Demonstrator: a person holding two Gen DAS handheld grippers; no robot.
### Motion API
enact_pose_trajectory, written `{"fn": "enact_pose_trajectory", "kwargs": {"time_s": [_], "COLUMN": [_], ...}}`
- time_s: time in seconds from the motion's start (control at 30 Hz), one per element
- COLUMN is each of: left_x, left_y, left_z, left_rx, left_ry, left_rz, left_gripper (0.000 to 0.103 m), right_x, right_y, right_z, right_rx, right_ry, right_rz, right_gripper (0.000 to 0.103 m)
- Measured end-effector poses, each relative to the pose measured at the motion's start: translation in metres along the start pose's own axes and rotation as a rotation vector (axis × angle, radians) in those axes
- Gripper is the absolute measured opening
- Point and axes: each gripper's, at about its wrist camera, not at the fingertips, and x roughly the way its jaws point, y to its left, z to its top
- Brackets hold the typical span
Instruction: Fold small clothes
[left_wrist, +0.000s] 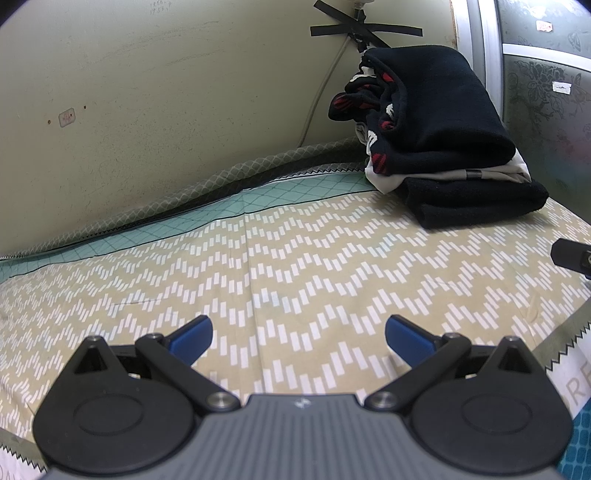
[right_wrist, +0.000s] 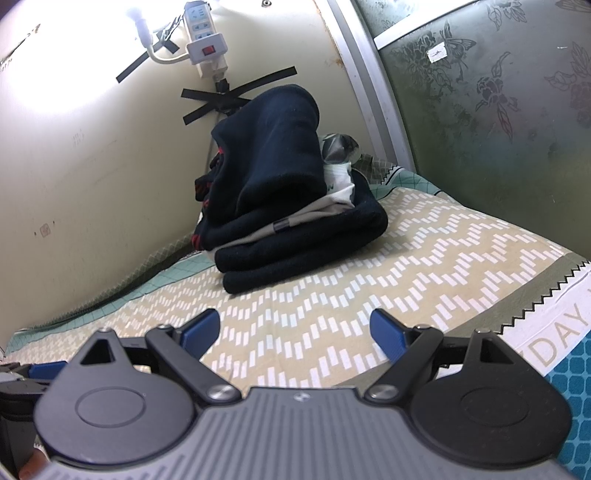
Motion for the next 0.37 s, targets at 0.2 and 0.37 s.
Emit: {"fn": "enact_pose_trajectory", "kwargs": {"time_s": [0.2,0.37], "left_x": [-0.0005,-0.0022], "left_y": [0.0003,-0.0011], "left_z": [-0.0002,-0.0007], "left_rx": [0.001,0.014], "left_ry": [-0.002,-0.005], "left_rz": [-0.005,-0.013], "left_gripper": [0.103,0.103], "right_x": [0.0007,0.0011], "right_y": [-0.0001,-0.0001], "right_z": [0.0002,0.0004], "right_rx": [-0.001,-0.001], "right_ry": [0.001,0.001], "right_rz": [0.001,0.001], "right_gripper": [0.077,0.077]}}
